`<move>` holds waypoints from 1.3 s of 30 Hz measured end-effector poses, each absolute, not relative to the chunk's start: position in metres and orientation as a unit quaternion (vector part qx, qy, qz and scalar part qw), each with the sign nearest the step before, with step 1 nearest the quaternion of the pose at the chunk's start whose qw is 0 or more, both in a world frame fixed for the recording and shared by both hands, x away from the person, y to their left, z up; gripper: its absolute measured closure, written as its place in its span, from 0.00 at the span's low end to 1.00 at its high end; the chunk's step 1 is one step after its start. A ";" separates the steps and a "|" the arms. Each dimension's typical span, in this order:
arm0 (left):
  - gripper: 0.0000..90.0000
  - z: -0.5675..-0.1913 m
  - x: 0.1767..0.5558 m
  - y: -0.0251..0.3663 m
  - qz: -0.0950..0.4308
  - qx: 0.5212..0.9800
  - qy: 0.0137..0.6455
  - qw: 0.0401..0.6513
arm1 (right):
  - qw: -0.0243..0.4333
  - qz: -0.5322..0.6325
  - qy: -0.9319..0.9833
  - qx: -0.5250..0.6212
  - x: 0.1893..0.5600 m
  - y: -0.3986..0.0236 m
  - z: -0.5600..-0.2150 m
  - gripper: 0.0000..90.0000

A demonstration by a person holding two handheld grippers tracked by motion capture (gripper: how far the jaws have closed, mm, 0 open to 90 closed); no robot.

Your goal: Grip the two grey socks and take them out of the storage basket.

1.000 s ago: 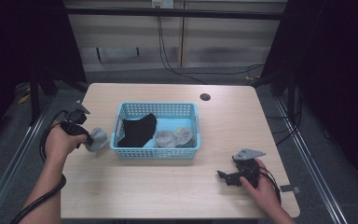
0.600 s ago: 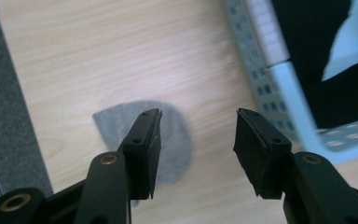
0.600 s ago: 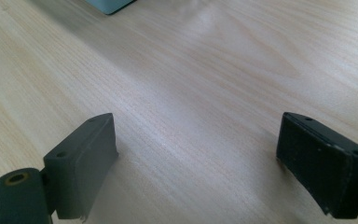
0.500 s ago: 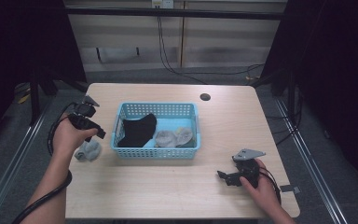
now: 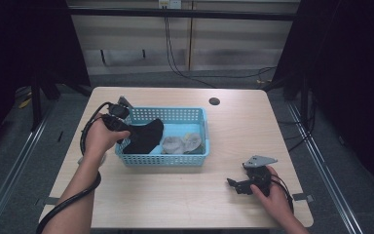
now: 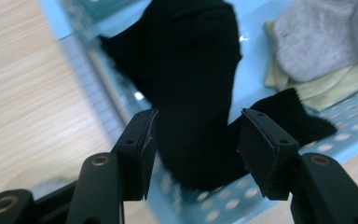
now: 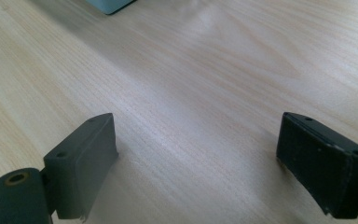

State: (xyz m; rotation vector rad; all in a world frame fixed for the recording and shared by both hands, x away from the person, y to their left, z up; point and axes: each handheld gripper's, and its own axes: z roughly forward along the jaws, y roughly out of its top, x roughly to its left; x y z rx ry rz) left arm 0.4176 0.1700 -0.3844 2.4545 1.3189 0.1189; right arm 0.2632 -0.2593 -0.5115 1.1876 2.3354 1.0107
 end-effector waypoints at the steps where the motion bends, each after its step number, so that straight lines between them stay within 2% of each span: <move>1: 0.52 -0.386 0.418 0.166 0.040 0.864 0.469 0.178 | 0.166 0.355 0.820 0.417 0.263 -0.259 -0.512 0.13; 18: 0.50 -0.411 0.425 0.102 0.028 0.878 0.434 0.201 | 0.166 0.355 0.820 0.417 0.263 -0.259 -0.512 0.13; 31: 0.47 -0.442 0.429 0.073 0.013 0.892 0.415 0.178 | 0.166 0.355 0.820 0.417 0.263 -0.259 -0.512 0.13; 35: 0.59 -0.450 0.430 0.071 0.010 0.896 0.413 0.164 | 0.166 0.355 0.820 0.417 0.263 -0.259 -0.512 0.13; 39: 0.84 -0.449 0.431 0.073 0.002 0.893 0.423 0.154 | 0.166 0.355 0.820 0.417 0.263 -0.259 -0.512 0.13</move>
